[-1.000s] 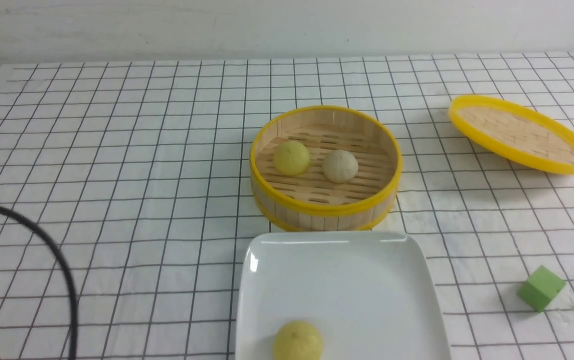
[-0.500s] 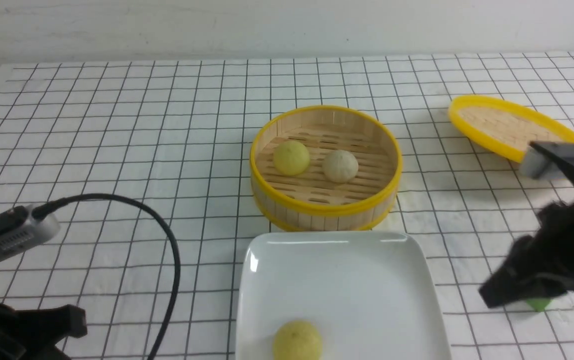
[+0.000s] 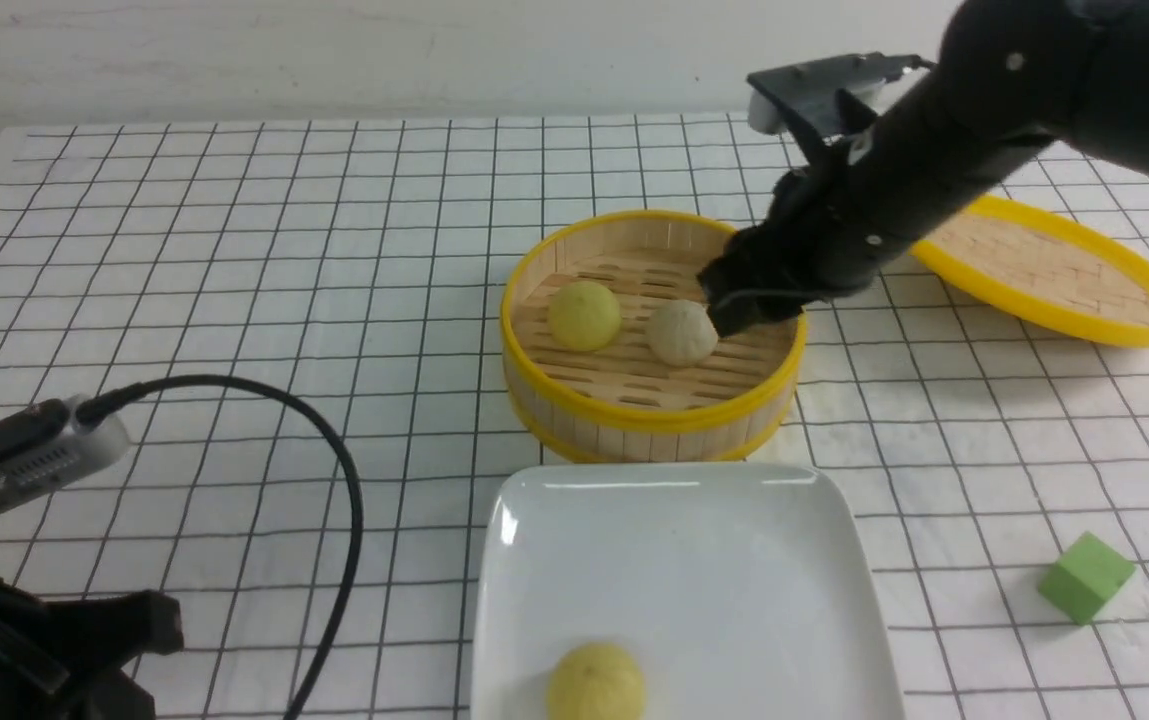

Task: Put the steamed buns into the plate on the white-black tablecloth.
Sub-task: 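Reach toward a bun in the bamboo steamer with the right gripper, then move the steamed bun from the bamboo steamer onto the white plate with the right gripper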

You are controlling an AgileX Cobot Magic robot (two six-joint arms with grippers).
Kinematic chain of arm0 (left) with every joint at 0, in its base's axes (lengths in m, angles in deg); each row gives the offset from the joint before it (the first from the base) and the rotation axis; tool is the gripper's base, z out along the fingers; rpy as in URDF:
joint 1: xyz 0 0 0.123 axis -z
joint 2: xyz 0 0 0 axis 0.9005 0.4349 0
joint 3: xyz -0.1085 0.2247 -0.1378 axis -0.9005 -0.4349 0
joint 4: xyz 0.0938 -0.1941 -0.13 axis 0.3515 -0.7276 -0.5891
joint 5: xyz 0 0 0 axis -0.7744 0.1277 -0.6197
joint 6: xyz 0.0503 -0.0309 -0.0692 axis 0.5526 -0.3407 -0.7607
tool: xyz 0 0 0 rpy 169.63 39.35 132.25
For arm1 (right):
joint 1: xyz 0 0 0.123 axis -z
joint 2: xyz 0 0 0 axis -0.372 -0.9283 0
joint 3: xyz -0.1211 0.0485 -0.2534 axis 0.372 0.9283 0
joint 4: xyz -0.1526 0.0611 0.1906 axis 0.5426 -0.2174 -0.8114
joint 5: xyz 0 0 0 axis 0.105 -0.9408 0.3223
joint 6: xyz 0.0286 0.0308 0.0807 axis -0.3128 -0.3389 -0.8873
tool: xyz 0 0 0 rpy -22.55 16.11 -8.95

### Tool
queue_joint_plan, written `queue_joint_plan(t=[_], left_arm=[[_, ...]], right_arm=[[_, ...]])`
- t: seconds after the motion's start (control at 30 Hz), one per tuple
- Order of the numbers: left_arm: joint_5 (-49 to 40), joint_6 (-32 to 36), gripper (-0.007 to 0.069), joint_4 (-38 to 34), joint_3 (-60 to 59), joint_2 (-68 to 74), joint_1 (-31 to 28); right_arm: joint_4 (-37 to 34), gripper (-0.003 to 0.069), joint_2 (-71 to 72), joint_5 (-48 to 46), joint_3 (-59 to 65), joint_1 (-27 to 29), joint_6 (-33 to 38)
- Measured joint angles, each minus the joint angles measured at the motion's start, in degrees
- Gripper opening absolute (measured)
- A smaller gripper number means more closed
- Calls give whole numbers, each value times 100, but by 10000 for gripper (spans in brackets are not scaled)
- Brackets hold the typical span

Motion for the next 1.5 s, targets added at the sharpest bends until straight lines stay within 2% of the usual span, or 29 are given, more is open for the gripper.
queue_joint_plan(t=[0.03, 0.07, 0.1, 0.2, 0.33, 0.43, 0.5, 0.53, 0.57, 0.67, 0.73, 0.87, 0.97, 1.13, 1.23, 1.33, 1.4, 1.43, 1.47, 1.5], left_arm=[[5, 0, 94, 0, 0, 0, 0], [6, 0, 98, 0, 0, 0, 0], [14, 0, 99, 0, 0, 0, 0], [18, 0, 107, 0, 0, 0, 0], [13, 0, 108, 0, 0, 0, 0], [13, 0, 111, 0, 0, 0, 0], [13, 0, 118, 0, 0, 0, 0], [13, 0, 118, 0, 0, 0, 0], [13, 0, 120, 0, 0, 0, 0], [-2, 0, 122, 0, 0, 0, 0], [-2, 0, 121, 0, 0, 0, 0], [-9, 0, 121, 0, 0, 0, 0], [-9, 0, 121, 0, 0, 0, 0], [-9, 0, 125, 0, 0, 0, 0], [6, 0, 127, 6, 0, 0, 0], [118, 0, 129, 37, 0, 0, 0], [243, 0, 129, 43, 0, 0, 0], [264, 0, 129, 43, 0, 0, 0], [355, 0, 132, 43, 0, 0, 0], [398, 0, 134, 43, 0, 0, 0]], right_arm=[[10, 379, -39, 41, -35, 0, 0], [25, 433, -382, 206, -319, 0, 0], [25, 433, -382, 224, -347, 0, 0], [30, 498, -990, 688, -686, 0, 0], [98, 501, -1377, 1011, -738, 0, 165], [122, 462, -1461, 1033, -738, 0, 210], [142, 374, -1449, 981, -750, 0, 221], [142, 363, -1435, 974, -758, 0, 221], [203, 264, -1369, 879, -765, 0, 221], [370, 64, -1008, 374, -783, 0, 221], [435, 25, -565, -11, -789, 0, 221], [396, 25, 475, -1140, -818, 5, 105], [82, 25, 1247, -2065, -524, 5, -112], [-333, 29, 1831, -2405, 750, -178, -126], [-440, 57, 1826, -1510, 2062, -569, -131], [-478, 133, 1619, -312, 2863, -817, -131], [-512, 219, 1435, 372, 3178, -890, -131], [-511, 228, 1418, 476, 3215, -898, -131], [-525, 316, 1269, 764, 3289, -909, -138], [-534, 364, 1236, 833, 3290, -909, -138]])
